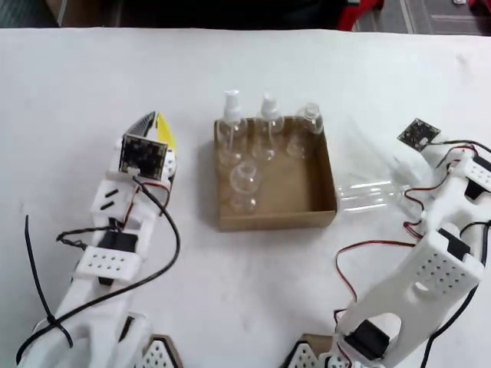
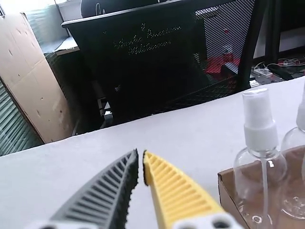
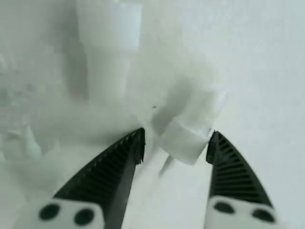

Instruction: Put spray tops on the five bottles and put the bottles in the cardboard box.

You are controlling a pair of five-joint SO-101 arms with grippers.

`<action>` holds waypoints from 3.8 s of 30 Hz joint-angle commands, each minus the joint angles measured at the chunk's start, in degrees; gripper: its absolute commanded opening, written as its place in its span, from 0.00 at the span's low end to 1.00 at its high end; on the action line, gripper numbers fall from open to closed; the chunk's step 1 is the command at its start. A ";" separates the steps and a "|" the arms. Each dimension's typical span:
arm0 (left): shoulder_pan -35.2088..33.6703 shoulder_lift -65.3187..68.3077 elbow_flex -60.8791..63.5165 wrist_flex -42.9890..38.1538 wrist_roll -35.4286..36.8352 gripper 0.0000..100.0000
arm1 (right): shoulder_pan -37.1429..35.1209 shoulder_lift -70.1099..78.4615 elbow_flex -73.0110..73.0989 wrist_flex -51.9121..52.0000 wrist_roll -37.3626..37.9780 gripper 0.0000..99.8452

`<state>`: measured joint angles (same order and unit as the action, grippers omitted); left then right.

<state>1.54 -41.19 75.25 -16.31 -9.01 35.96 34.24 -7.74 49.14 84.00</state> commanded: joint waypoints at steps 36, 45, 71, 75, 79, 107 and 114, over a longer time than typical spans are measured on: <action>0.66 -0.13 -0.53 -1.41 -0.53 0.02 | -4.44 24.66 -50.64 28.62 -30.15 0.18; 0.66 -0.13 -0.62 -1.41 -0.53 0.02 | -4.44 30.11 -56.79 28.70 -30.15 0.02; 0.66 -0.13 -0.53 -1.41 -0.53 0.02 | -2.95 24.66 -87.12 49.63 -30.59 0.02; 0.66 -0.13 -0.53 -1.41 -0.53 0.02 | -2.95 20.97 -87.12 49.71 -30.51 0.02; 0.66 -0.13 -0.53 -1.41 -0.53 0.02 | -3.30 17.45 -87.12 49.80 -30.59 0.02; 0.66 -0.13 -0.53 -1.41 -0.53 0.02 | -7.16 -18.51 -50.55 50.07 -49.67 0.02; 0.57 -0.13 -0.53 -1.49 -0.53 0.02 | -16.66 -39.34 -26.37 49.71 -49.67 0.02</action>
<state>1.54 -41.19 75.25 -16.31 -9.01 22.86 4.44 -40.70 97.76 34.86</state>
